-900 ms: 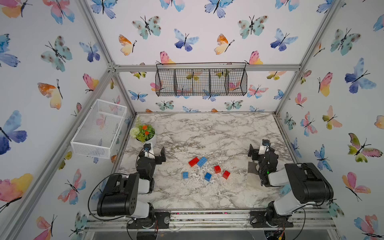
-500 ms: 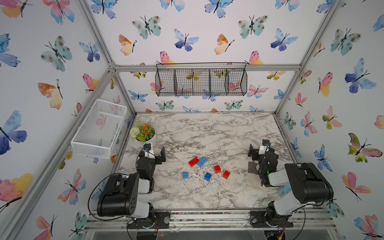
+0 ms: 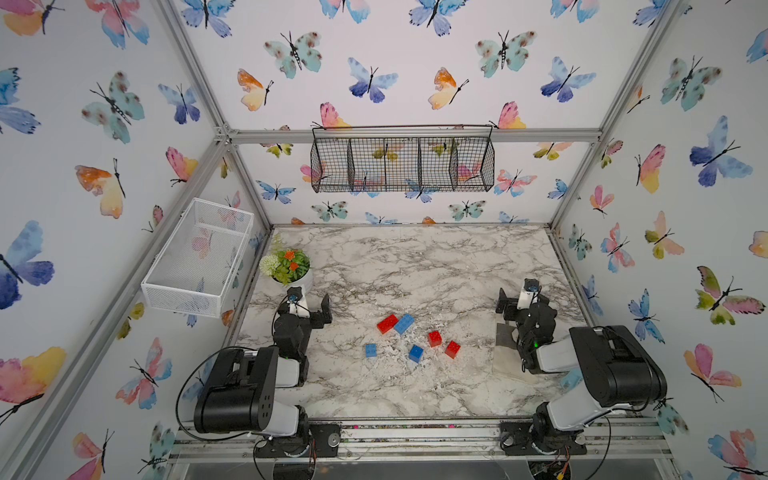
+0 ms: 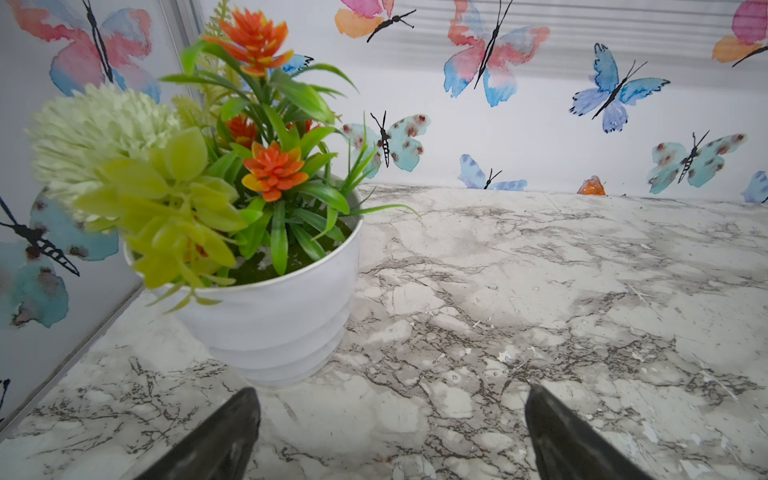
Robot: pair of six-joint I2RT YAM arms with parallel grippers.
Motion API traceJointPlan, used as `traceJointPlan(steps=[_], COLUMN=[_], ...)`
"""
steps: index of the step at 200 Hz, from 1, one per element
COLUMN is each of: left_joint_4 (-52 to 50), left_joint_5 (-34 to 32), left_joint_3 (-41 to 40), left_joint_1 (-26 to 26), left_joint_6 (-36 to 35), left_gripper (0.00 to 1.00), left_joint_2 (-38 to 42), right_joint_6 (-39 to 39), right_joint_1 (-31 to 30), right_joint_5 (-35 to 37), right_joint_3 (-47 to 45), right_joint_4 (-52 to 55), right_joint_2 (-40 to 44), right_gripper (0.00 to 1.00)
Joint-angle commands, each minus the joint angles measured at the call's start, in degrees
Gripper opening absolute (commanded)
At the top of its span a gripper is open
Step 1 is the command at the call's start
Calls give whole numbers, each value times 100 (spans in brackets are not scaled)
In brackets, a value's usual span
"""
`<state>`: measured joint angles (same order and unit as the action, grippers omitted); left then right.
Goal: Assemble a giraffe with lego
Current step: Pick up the lego brick from the center of the board.
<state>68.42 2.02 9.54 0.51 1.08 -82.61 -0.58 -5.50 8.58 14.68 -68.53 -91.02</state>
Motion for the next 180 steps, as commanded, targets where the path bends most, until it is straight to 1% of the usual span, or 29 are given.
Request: traceJointPlan(steps=[1,16,22,32,43,51,61,76,104,121,131,151,171,180], left_joint_4=[-437,-857,-1125,-1648,-2097,-2354,-2761,-3665,-5409,-6422,-7080,-8321,-8702,-8738], left_joint_5=[-260,-319,-432,-580,-958,-1111,-997,-818,-703,-520,-389,-58,226,339], left_joint_3=[183,389,496,738,978,1136,1338,1782,2601,3122,3526,4201,4306,4264], left_joint_1=[-22,-90,-188,-371,-570,-670,-671,-690,-878,-1029,-1075,-1123,-1208,-1249], left_joint_6=[26,-56,-128,-269,-369,-243,47,406,835,1078,1301,1500,1592,1559], left_gripper=[98,98,98,98,98,98,98,98,98,98,98,98,98,98], left_joint_2=[331,470,544,716,896,1008,1112,1177,1233,1187,1075,783,700,738], right_joint_6=[122,78,11,-122,-351,-319,-247,-236,-1040,-1427,-1421,-1291,-1269,-1281], right_joint_1=[-4,-10,-10,-13,-13,-39,-206,-403,-464,-610,-844,-1617,-2348,-2588], right_joint_5=[-224,-190,-213,-266,-378,-517,-287,-94,-131,-242,-232,323,720,693], right_joint_3=[-25,264,471,734,921,974,1114,1508,2645,3114,3343,3877,4382,4495], right_joint_4=[53,972,1542,2172,2631,2770,3063,3780,5583,6324,6690,7419,8059,8161], right_joint_2=[318,693,831,950,1028,1058,1094,1116,969,819,718,442,155,97], right_gripper=[99,99,99,99,99,99,98,99,99,98,99,99,98,99])
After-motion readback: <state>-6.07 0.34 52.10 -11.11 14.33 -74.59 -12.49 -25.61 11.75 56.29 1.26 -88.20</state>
